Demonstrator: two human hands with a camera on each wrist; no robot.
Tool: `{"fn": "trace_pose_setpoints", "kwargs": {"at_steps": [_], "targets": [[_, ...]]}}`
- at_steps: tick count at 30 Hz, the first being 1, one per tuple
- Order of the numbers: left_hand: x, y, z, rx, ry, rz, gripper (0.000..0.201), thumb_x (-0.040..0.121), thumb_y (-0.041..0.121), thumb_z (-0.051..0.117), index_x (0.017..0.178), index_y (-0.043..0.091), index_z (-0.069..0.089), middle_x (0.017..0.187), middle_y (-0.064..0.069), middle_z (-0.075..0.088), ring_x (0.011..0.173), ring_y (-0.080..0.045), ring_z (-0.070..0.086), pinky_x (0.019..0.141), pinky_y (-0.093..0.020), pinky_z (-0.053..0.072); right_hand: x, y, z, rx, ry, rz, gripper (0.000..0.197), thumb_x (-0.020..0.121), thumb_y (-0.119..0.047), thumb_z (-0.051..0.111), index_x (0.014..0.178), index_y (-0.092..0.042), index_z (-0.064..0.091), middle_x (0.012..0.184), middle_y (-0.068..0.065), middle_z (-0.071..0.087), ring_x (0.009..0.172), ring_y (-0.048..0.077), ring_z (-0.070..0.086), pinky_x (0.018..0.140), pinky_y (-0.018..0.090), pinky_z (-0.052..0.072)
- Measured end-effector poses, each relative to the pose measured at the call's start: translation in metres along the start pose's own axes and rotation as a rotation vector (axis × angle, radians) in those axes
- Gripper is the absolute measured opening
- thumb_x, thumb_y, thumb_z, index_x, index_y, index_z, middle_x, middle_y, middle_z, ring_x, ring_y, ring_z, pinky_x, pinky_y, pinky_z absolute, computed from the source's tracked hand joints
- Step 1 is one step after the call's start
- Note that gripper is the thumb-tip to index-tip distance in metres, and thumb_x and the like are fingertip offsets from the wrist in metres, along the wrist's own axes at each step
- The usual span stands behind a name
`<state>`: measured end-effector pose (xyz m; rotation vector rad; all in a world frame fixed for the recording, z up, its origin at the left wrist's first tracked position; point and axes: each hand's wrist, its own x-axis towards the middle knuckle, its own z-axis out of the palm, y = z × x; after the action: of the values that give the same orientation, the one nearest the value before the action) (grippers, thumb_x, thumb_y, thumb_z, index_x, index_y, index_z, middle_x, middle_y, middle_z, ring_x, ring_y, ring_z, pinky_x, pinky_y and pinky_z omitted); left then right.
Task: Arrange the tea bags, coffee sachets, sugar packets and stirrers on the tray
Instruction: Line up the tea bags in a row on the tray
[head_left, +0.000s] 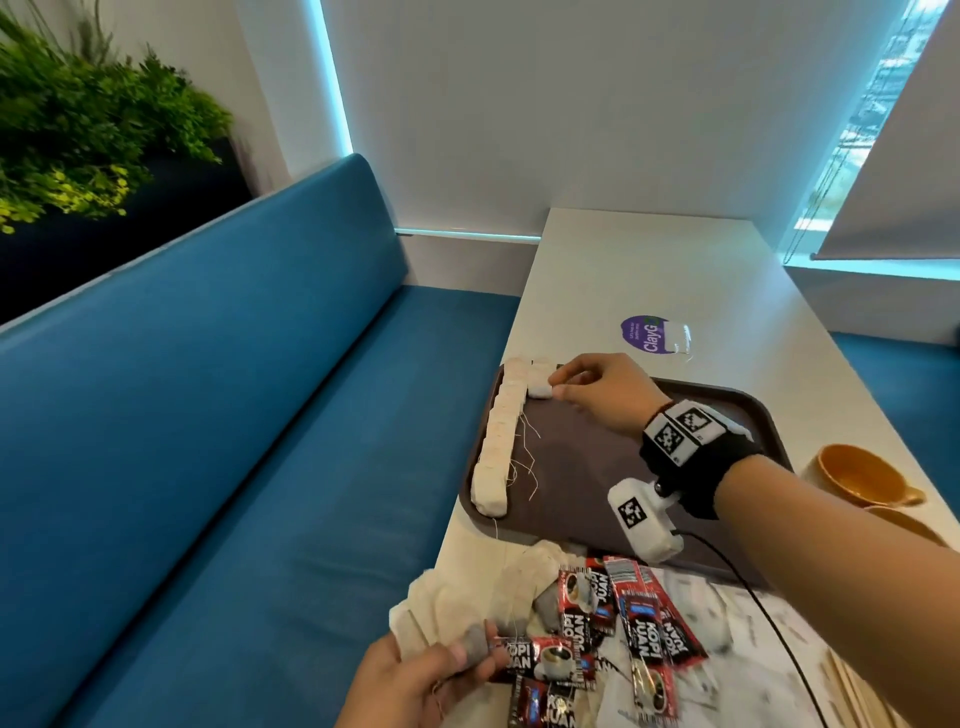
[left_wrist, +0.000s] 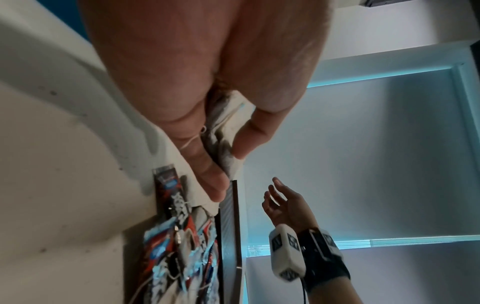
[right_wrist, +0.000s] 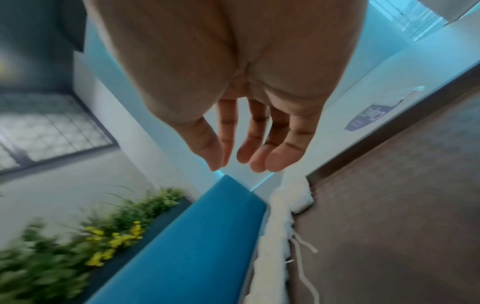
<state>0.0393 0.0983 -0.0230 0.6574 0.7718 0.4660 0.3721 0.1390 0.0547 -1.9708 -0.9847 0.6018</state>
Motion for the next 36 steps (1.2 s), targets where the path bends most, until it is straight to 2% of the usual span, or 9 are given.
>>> {"fn": "trace_pose_setpoints", "kwargs": {"at_steps": [2,5,11,15,17,23,28,32,36], "targets": [[-0.01,0.006,0.012,-0.003,-0.019,0.023,0.024,0.084,-0.025,0.054,0.108,-0.021,0.058,0.098,-0.04,0.069,0.092,-0.059,0.068,0.078,-0.05,0.059,-0.043,-0.012,-0.006,0.072,-0.051,-0.033,0.005,0.087,-0.017,0.077,0.092,-0.019,0.077,0.077,0.0,0.068,0.07,0.014,0.06,0.071,0.034,0.053],[-0.021,0.011,0.025,0.013,0.008,0.066,0.027,0.084,-0.021,0.057,0.111,-0.021,0.061,0.104,-0.042,0.067,0.094,-0.056,0.069,0.081,-0.047,0.059,-0.107,-0.023,-0.01,0.114,-0.119,-0.087,0.005,0.087,-0.018,0.078,0.092,-0.02,0.078,0.077,-0.007,0.071,0.067,0.005,0.06,0.069,0.025,0.049],[-0.045,0.007,0.044,0.075,-0.121,0.121,0.032,0.08,-0.015,0.061,0.112,-0.015,0.065,0.109,-0.038,0.069,0.095,-0.047,0.071,0.08,-0.043,0.063,-0.202,-0.021,0.006,0.268,-0.196,-0.049,0.009,0.088,-0.024,0.078,0.098,-0.024,0.077,0.089,0.004,0.076,0.073,0.01,0.066,0.067,0.024,0.055],[-0.058,0.001,0.05,0.137,-0.2,0.147,0.038,0.078,-0.007,0.068,0.116,-0.009,0.068,0.116,-0.031,0.069,0.106,-0.043,0.069,0.089,-0.044,0.06,-0.237,-0.011,0.029,0.397,-0.173,0.043,0.028,0.08,-0.039,0.084,0.103,-0.023,0.076,0.078,-0.003,0.071,0.066,0.013,0.064,0.06,0.028,0.054],[-0.064,-0.001,0.052,0.165,-0.22,0.154,0.038,0.08,-0.006,0.068,0.118,-0.008,0.067,0.116,-0.03,0.07,0.106,-0.04,0.07,0.093,-0.045,0.058,-0.249,-0.007,0.037,0.481,-0.158,0.066,0.031,0.081,-0.035,0.083,0.102,-0.014,0.075,0.073,-0.004,0.067,0.062,0.011,0.061,0.055,0.023,0.05],[-0.074,-0.007,0.057,0.21,-0.175,0.115,0.033,0.084,-0.003,0.069,0.116,-0.007,0.068,0.112,-0.028,0.072,0.092,-0.036,0.071,0.076,-0.036,0.062,-0.261,0.007,0.033,0.501,-0.127,0.071,0.015,0.089,-0.017,0.078,0.089,-0.003,0.073,0.069,0.0,0.068,0.061,0.012,0.06,0.054,0.026,0.05],[-0.072,-0.014,0.058,0.203,-0.067,0.065,0.021,0.091,0.009,0.066,0.103,-0.008,0.07,0.087,-0.025,0.066,0.076,-0.036,0.067,0.061,-0.036,0.059,-0.26,0.008,0.019,0.55,-0.001,0.074,0.01,0.089,-0.013,0.076,0.087,-0.004,0.074,0.073,0.007,0.072,0.066,0.015,0.065,0.059,0.027,0.055],[-0.069,-0.018,0.058,0.205,-0.046,0.094,0.019,0.094,-0.004,0.057,0.109,-0.006,0.069,0.103,-0.026,0.074,0.081,-0.033,0.072,0.064,-0.036,0.061,-0.258,0.012,0.015,0.562,0.091,0.06,0.006,0.09,-0.01,0.075,0.086,-0.008,0.074,0.078,0.011,0.075,0.068,0.017,0.067,0.065,0.03,0.057],[-0.067,-0.02,0.06,0.139,-0.086,0.092,0.031,0.09,-0.018,0.052,0.112,-0.004,0.068,0.1,-0.025,0.072,0.082,-0.033,0.071,0.068,-0.037,0.062,-0.262,0.01,0.016,0.671,-0.058,0.11,0.007,0.09,-0.006,0.074,0.092,0.0,0.071,0.08,0.018,0.072,0.07,0.028,0.067,0.063,0.038,0.059]]}}
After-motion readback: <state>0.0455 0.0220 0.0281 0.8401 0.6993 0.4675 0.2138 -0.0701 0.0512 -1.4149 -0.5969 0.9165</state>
